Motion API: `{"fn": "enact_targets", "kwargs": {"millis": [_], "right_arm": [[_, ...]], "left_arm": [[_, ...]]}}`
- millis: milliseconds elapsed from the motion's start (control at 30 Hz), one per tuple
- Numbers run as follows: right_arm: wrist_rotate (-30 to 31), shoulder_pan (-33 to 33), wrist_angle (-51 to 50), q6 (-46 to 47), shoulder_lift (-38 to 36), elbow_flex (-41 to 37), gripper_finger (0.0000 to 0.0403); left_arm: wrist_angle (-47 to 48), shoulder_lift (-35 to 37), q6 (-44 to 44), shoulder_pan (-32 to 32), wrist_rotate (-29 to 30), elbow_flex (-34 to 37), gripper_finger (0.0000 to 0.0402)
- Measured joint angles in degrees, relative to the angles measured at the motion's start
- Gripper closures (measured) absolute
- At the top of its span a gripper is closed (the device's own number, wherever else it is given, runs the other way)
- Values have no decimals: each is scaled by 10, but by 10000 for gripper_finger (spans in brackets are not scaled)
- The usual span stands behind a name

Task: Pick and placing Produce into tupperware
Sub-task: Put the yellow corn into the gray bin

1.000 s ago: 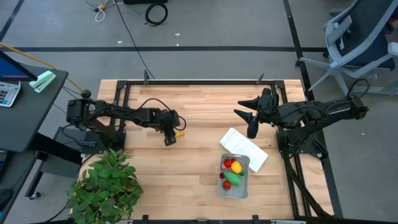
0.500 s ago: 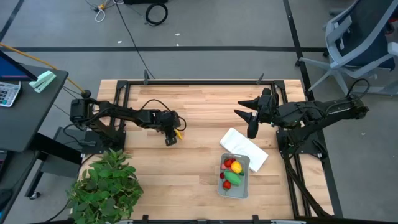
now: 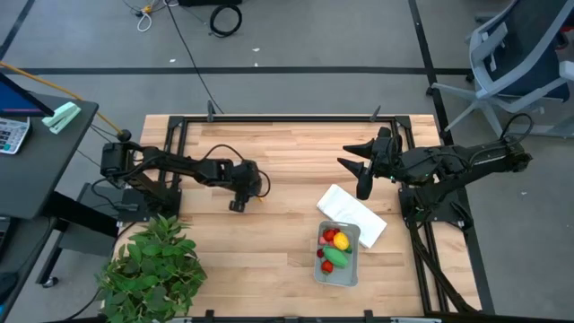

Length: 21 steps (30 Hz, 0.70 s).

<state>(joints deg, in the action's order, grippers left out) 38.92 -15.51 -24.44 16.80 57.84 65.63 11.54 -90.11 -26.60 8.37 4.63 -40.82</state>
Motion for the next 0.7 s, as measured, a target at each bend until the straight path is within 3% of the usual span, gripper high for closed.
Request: {"fn": "enact_targets", "kwargs": {"millis": [200, 367, 700], "right_arm": [[0, 0, 0, 0, 0, 0, 218], [0, 0, 0, 0, 0, 0, 218], [0, 0, 0, 0, 0, 0, 218]], "left_arm": [[-2, 0, -58, 0, -5, 0, 213], [-5, -6, -30, 0, -60, 0, 223], [-32, -35, -6, 7, -71, -2, 251]]}}
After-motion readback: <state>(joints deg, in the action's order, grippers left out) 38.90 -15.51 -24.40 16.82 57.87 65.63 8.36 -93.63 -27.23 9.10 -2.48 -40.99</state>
